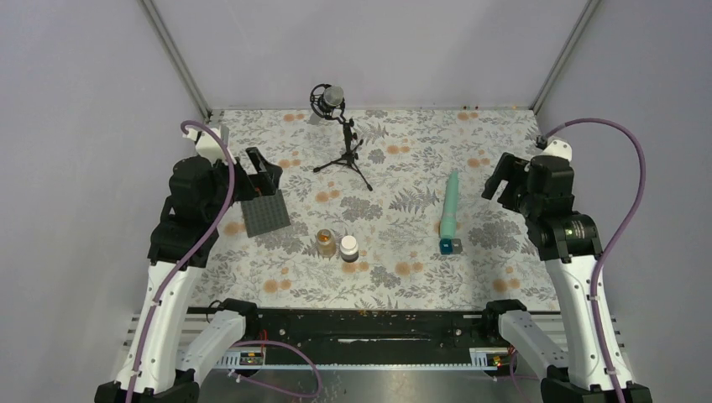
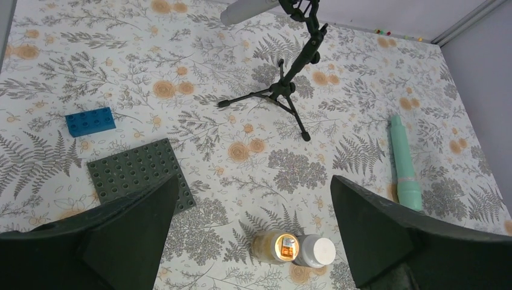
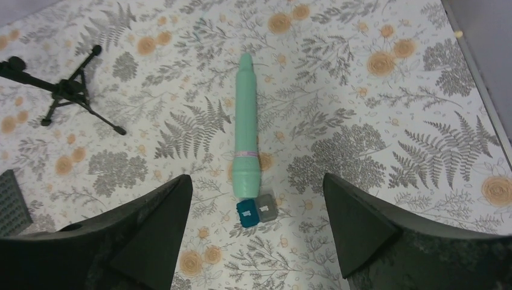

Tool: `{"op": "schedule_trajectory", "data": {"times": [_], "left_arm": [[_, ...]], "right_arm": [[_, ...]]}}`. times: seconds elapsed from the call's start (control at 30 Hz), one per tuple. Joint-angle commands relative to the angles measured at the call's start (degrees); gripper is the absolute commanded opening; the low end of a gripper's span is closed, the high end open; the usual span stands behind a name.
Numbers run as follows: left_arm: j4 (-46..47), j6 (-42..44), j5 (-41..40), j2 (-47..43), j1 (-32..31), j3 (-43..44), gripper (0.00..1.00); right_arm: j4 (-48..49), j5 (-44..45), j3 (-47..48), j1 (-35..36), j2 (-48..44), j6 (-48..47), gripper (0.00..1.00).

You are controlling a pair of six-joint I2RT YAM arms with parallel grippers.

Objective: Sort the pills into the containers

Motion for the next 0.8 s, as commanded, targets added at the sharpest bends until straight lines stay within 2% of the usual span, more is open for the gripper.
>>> {"op": "schedule_trajectory", "data": {"times": [0.0,0.1,0.2,0.27,0.37,0.53,0.63,0.77], "left_arm": [[4.7,0.3,2.8,-1.6,0.2,-0.6,0.99],[6.3,0.7,7.0,-2.2,0.1,-2.2,0.99],[8.5,0.6,14.7,-2.2,0.1,-3.9,0.99],[9.6,-0.1,18.0,-2.1,0.0,-5.3,0.99],[10.4,-1.1,19.6,-2.0,0.0,-7.1,0.99],[10.7,-2.4,19.7,-1.6,-0.1,-9.3,0.99],[10.9,-2.7,19.6,-1.4,-0.1,-10.2,0.99],[11.0,-3.0,19.2,-1.1,-0.1,-10.8,0.99]], "right_arm": [[2.4,5.8,-3.4,-0.2,0.6,1.6,0.87],[5.9,11.4,-8.5,-0.2,0.2,2.8,0.87],[7.2,12.4,-11.6,-0.2,2.9,5.3,0.83],[7.1,11.7,-11.7,-0.2,6.6,6.4,0.77],[6.2,10.8,-12.2,-0.2,12.4,8.3,0.69],[8.7,9.8,-15.5,-0.3,17.7,10.8,0.65],[9.8,8.7,-16.4,-0.3,20.6,11.3,0.55],[10.5,7.0,-17.2,-0.3,24.1,11.8,0.31]]}}
